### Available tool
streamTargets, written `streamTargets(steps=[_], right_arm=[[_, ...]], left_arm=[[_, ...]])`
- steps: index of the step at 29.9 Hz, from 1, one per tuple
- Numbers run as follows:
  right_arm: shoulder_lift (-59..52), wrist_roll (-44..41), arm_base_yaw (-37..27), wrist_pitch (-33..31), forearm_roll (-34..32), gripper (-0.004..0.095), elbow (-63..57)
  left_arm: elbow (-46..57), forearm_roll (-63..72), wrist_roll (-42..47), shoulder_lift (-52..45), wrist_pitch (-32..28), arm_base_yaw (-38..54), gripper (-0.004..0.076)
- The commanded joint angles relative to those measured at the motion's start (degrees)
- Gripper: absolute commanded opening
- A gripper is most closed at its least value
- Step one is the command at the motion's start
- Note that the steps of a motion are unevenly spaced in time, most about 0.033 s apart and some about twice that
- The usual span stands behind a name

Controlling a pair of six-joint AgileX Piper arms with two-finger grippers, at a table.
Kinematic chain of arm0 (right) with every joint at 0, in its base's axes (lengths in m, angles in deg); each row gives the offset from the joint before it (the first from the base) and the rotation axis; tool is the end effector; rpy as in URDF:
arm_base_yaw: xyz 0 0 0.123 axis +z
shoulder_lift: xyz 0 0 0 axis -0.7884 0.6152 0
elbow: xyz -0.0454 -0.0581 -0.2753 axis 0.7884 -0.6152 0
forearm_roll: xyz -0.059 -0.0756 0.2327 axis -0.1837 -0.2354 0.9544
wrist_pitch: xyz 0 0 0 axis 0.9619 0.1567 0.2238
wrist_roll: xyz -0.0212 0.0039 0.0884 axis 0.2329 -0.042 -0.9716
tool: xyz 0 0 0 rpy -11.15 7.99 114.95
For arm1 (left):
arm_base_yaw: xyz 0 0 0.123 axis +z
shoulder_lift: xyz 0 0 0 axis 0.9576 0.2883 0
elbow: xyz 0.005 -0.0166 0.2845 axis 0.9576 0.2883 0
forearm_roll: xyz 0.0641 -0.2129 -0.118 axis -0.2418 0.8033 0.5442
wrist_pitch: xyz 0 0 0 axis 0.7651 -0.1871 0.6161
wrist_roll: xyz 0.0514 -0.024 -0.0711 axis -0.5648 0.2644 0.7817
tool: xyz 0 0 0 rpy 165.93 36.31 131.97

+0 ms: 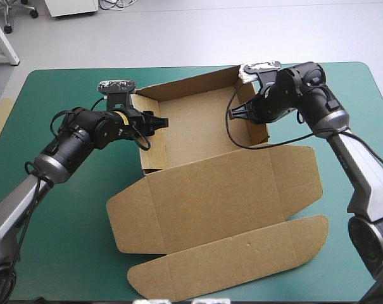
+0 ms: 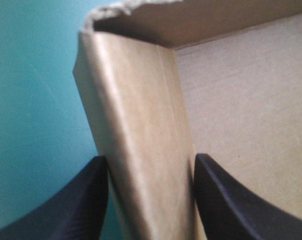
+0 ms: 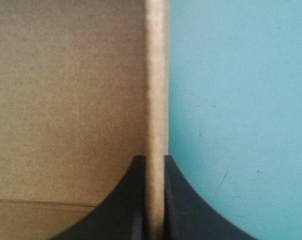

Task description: Fold the box

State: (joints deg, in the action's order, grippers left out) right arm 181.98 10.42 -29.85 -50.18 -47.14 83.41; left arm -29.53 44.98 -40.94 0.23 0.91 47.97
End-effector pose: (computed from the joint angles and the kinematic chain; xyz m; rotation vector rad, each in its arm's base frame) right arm 0.3476 0.1440 0.3789 -0.3477 2.5681 0.2187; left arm 0.3046 -0.1412 0.3504 0.0939 2.3619 -0.3609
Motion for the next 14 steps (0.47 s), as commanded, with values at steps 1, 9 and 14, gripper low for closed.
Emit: streamTargets(steps=[1,9,14], right_arm=[[-1.9,-1.99,1.32,3.25,2.2,-0.0011,1.62],[-0.32,-4.55,5.38,1.6,-2.0,-0.0011,1.62],[-0.32,-5.27,5.38,-0.12,-1.99,-0.0011,1.62]], left_arm=[[-2.42,1.47,0.63,-2.11,-5.5,-0.69,0.0366],[-6.55,-3.54,0.63,0.6,-1.52,-0.56,0.0366],[-8.29,-7.81,1.18,1.65,0.54,-0.56,0.0366]])
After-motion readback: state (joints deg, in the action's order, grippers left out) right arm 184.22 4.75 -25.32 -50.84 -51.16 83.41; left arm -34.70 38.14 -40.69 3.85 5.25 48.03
